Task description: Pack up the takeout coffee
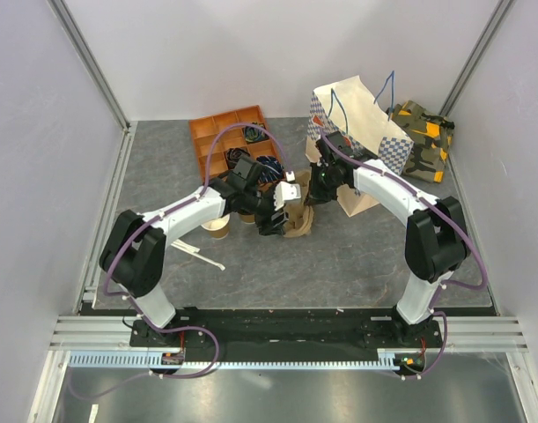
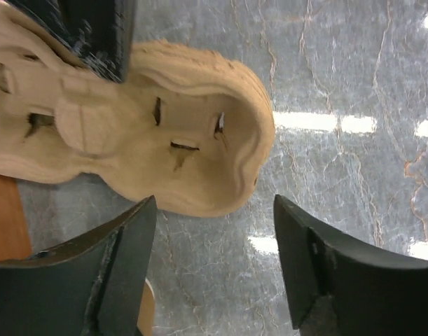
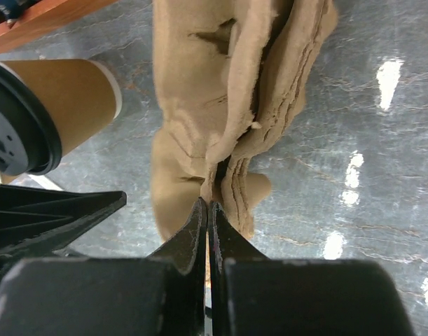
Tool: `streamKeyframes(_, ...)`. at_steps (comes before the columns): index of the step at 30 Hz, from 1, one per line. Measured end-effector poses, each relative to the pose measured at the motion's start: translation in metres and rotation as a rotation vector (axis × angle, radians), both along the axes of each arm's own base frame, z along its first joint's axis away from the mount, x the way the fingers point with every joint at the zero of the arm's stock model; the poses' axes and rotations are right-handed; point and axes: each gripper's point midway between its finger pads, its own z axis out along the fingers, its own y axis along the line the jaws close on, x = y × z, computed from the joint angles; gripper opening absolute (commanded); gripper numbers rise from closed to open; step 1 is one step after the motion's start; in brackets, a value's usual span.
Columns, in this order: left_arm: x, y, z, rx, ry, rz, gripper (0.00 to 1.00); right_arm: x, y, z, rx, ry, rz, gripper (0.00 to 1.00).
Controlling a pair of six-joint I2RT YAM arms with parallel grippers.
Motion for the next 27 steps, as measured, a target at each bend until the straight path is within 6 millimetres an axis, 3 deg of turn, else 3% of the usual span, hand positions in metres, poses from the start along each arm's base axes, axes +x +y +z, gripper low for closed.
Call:
streamKeyframes(8, -0.005, 0.002, 0.028, -0.024, -0.019, 0.002, 0.83, -0.001, 0.009, 0.004, 0.065, 0.013, 0.03, 0.0)
streamKeyframes(11, -0.006, 0.003, 0.033, -0.035, -0.006, 0.013, 0.73, 0.0, 0.011, 0.005, 0.078, 0.012, 0.033, 0.0)
streamKeyframes(27, -0.013, -0.023, 0.043, -0.109, 0.217, 0.218, 0.58, 0.002, 0.012, 0.011, 0.136, 0.033, 0.008, 0.0)
